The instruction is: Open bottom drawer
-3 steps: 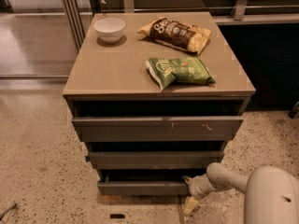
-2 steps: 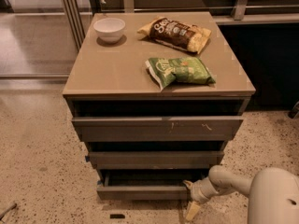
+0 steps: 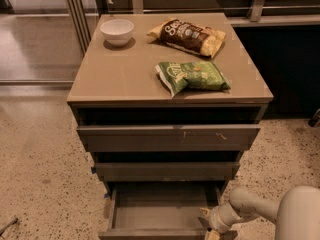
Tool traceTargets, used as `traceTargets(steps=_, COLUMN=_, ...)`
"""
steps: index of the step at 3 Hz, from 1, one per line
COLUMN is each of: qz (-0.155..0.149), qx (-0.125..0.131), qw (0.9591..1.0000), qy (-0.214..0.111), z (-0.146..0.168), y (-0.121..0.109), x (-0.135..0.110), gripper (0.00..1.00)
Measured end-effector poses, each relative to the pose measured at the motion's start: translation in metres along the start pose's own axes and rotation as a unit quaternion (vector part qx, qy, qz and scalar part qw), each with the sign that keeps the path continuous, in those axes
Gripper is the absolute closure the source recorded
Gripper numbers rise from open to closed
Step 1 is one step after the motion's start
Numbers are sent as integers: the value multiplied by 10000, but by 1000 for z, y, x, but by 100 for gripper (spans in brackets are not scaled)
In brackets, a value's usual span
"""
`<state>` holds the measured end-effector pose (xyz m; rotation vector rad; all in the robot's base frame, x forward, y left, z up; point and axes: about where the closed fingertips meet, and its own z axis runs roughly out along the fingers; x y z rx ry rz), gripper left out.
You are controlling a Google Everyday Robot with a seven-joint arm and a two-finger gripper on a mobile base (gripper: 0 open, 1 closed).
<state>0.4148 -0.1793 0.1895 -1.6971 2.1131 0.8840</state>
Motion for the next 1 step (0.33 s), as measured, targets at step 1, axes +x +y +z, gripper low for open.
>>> traceTargets(steps=1, qz=0, qx=0, qw=10000, qy=0, z=0, y=0, x=0, gripper=0)
